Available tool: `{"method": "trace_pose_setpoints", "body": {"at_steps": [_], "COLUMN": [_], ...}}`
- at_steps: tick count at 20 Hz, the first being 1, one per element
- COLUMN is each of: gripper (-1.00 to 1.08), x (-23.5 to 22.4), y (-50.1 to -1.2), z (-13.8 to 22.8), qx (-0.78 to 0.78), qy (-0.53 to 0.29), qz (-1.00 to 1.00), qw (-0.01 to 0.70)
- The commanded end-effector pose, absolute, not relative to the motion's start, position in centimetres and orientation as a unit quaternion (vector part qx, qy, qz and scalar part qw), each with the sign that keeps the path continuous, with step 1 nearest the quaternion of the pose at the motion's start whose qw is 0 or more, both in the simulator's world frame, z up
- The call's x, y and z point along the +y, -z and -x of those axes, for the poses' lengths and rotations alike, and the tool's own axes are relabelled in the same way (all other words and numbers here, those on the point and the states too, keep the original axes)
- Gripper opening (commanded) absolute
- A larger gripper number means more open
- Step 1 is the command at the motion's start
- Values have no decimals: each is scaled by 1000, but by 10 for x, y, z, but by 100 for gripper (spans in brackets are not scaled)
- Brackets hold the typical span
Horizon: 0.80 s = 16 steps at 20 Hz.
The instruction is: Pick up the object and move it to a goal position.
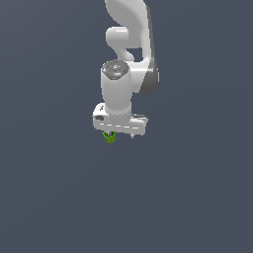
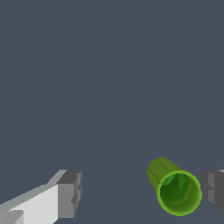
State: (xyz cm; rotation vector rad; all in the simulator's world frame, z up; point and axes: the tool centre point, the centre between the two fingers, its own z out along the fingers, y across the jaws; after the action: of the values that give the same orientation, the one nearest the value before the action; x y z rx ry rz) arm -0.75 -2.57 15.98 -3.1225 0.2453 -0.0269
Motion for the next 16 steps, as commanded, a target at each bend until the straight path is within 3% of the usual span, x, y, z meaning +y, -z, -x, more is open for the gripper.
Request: {"method": "trace_pose_setpoints", "body": {"at_steps": [1, 16], "gripper": [100, 100], "x": [-33, -81], "y": [-152, -100], "z": [15, 75], "qx": [106, 308], "qy": [7, 1], "qz": [994, 951], "qw": [5, 1]}}
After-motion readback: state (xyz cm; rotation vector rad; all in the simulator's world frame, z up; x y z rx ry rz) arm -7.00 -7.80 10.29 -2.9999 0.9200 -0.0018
